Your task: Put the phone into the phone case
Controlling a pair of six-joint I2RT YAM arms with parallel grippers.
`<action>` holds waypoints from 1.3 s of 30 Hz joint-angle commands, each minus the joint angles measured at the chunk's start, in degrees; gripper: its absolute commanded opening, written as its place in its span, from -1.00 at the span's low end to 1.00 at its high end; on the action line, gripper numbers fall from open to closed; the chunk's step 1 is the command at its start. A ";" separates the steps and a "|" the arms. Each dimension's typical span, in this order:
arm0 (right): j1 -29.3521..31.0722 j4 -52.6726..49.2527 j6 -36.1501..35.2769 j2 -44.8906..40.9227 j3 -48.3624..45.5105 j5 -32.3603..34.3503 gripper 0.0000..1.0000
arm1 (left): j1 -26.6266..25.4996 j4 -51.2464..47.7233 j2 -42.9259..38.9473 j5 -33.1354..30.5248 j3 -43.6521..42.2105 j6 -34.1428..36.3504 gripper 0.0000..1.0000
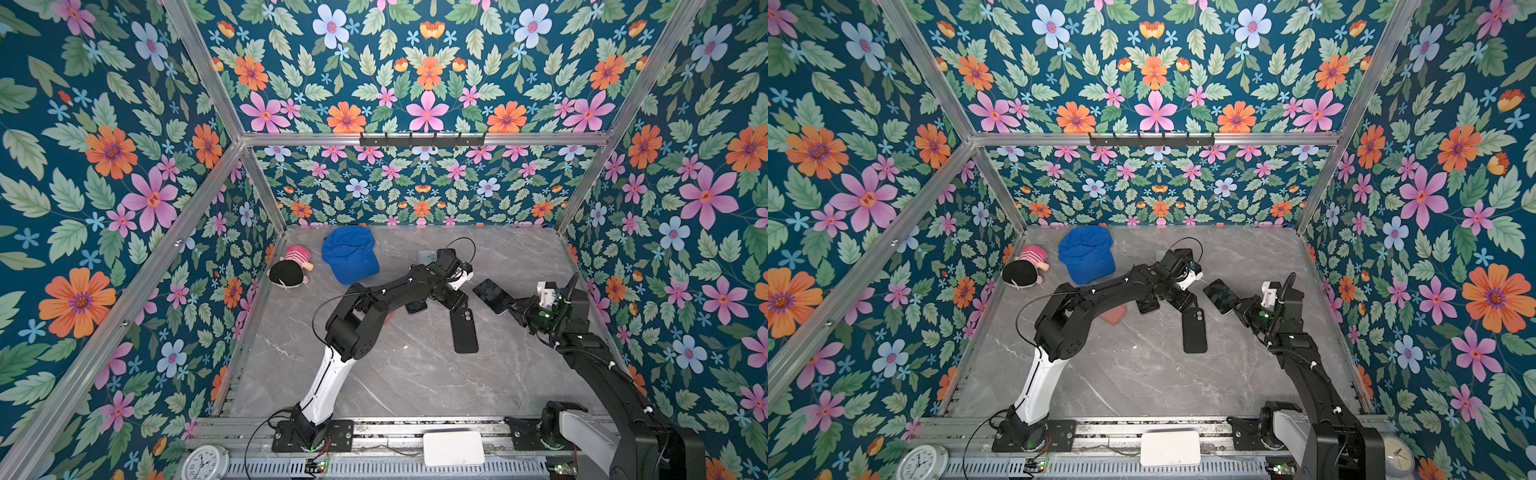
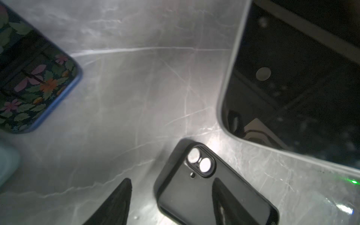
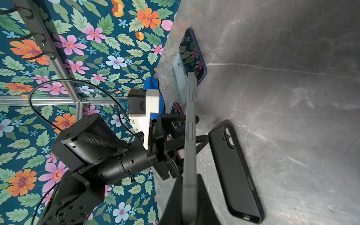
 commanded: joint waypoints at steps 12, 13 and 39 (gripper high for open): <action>-0.02 1.27 -1.30 1.14 0.32 -0.61 -1.00 | -0.56 -3.04 2.94 -3.35 2.12 3.35 0.17; -0.01 1.31 -1.31 1.28 0.33 -0.67 -1.00 | -0.57 -3.04 3.03 -3.34 2.08 3.39 0.13; -0.04 1.03 -3.12 3.16 0.98 -2.62 -1.00 | 0.11 -0.32 -0.51 -8.00 -5.35 0.47 -0.65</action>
